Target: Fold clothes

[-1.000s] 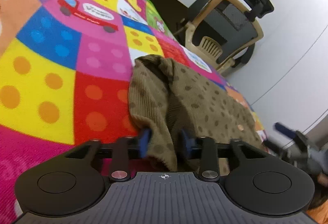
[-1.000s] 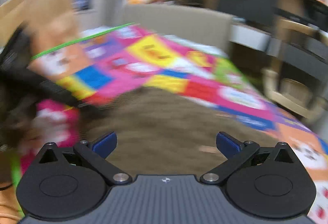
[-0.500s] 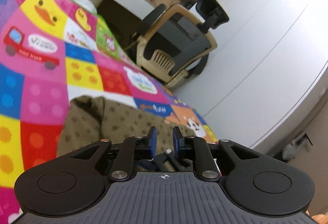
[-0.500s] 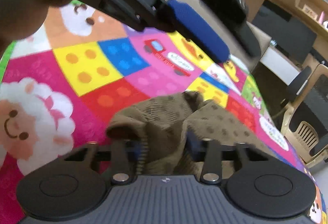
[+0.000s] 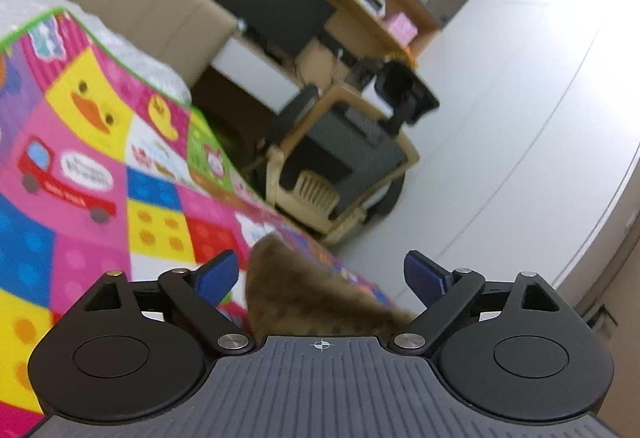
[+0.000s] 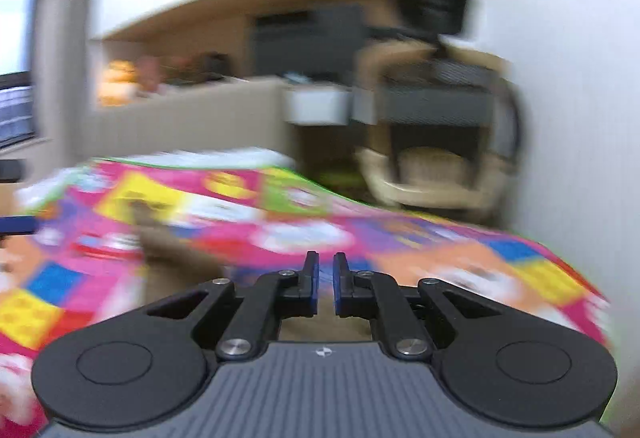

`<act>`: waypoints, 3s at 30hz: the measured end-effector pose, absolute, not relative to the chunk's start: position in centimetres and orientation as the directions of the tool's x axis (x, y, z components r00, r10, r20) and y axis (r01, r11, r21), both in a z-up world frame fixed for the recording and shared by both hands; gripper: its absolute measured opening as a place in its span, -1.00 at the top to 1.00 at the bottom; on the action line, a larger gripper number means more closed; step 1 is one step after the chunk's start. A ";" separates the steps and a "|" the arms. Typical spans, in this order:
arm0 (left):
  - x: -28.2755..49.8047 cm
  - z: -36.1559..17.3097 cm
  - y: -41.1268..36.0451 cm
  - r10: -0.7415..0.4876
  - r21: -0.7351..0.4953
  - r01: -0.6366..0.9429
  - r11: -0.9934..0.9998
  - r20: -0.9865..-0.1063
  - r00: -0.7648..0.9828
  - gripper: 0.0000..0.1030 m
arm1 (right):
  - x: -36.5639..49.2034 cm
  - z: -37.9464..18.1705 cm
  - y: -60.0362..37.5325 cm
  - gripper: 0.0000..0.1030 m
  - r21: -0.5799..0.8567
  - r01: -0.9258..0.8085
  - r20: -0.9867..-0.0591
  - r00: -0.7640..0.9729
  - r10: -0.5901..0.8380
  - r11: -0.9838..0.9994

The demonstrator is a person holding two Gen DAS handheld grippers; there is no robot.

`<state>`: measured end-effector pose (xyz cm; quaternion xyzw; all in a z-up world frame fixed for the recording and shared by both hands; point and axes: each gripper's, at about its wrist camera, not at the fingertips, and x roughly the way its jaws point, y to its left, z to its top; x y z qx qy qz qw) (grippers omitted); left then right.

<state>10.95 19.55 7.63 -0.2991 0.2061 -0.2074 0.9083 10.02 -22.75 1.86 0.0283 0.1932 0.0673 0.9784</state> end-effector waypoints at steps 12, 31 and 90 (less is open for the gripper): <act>13.6 2.6 14.9 -0.486 -0.588 0.167 0.792 -0.441 0.755 -0.83 | 7.6 0.0 -22.4 -0.10 0.020 -0.302 -0.374 0.882 0.287 0.953; 11.5 -4.2 21.6 -0.405 -0.552 0.021 0.833 -0.584 0.704 0.59 | 3.8 -2.0 -2.2 -0.74 -0.269 -0.703 -0.460 0.695 0.553 0.659; 16.0 -2.0 0.6 -0.442 -0.204 0.420 0.884 -0.657 0.611 -0.83 | 23.5 -1.6 -20.4 -0.47 -0.171 -0.252 -0.563 0.818 0.116 0.952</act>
